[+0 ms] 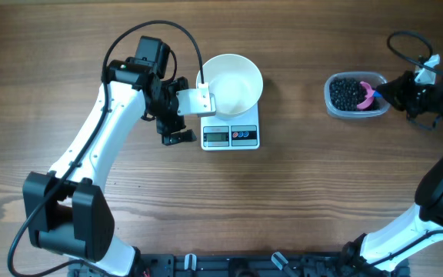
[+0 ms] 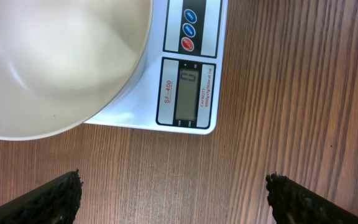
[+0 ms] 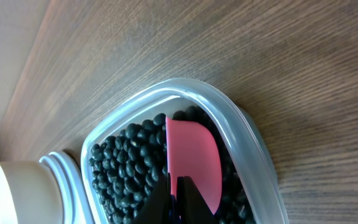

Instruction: Scoop item into bowl and weigh 150g on scale

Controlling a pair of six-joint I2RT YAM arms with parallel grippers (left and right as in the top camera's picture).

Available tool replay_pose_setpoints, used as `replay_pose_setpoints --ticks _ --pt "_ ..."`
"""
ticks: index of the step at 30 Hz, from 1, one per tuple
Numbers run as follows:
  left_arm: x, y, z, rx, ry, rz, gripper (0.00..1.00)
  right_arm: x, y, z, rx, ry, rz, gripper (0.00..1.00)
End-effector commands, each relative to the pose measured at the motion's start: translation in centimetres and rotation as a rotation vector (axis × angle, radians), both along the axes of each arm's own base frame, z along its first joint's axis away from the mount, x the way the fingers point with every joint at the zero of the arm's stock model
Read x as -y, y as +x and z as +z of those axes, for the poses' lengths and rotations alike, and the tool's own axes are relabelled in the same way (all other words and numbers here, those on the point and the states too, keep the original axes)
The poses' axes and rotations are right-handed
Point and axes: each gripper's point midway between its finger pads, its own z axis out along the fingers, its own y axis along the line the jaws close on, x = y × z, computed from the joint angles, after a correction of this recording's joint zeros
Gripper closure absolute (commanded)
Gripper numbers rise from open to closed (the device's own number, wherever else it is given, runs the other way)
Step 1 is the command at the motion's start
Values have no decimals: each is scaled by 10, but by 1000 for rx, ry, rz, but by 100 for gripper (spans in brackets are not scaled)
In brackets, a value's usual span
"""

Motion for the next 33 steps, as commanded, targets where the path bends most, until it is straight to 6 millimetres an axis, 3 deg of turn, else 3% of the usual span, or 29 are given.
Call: replay_pose_setpoints --ticks 1,6,12,19,21,23,28,30,33 --pt "0 0 5 18 -12 -16 0 -3 -2 -38 -72 -19 -19 96" --pt "0 0 5 18 -12 -16 0 -6 4 -34 -55 18 -36 96" --pt "0 0 5 18 -12 -16 0 -28 -31 -51 -156 59 53 96" --pt "0 0 5 18 -12 -16 0 -10 4 -44 -33 31 -50 96" --pt "0 0 5 18 -12 -16 0 -9 6 -43 -26 31 -58 96" --pt "0 0 5 18 -12 -16 0 -12 0 -46 -54 42 -51 96" --pt "0 0 5 18 -12 -16 0 -31 -37 -56 -170 60 67 96" --pt "0 0 5 18 -12 -16 0 -31 -38 -59 -168 53 71 96" --pt "0 0 5 18 -12 -16 0 -23 -24 -58 -122 28 37 96"
